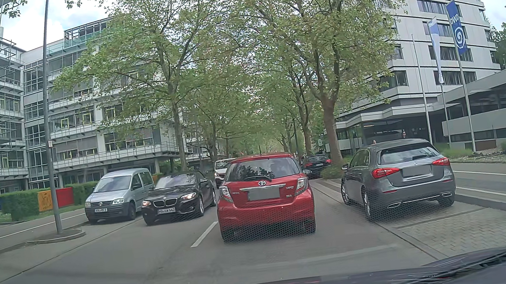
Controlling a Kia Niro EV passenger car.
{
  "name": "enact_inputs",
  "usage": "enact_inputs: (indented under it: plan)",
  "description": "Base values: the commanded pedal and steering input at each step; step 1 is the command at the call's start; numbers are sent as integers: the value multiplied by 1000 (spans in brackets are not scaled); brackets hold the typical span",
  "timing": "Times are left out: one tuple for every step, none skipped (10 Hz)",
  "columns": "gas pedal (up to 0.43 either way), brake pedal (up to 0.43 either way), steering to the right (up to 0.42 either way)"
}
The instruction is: Follow the waypoints while adhering to traffic rules and regulations
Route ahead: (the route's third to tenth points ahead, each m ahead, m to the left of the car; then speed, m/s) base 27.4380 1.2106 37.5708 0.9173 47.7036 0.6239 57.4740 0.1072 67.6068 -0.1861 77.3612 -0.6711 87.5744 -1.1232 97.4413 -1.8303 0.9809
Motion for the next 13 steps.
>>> enact_inputs:
  plan:
    - [130, 0, -1]
    - [130, 0, -2]
    - [130, 0, -5]
    - [130, 0, -8]
    - [130, 0, -9]
    - [130, 0, -9]
    - [130, 0, -8]
    - [138, 0, -8]
    - [138, 0, -8]
    - [138, 0, -5]
    - [150, 0, 0]
    - [150, 0, 3]
    - [150, 0, 4]
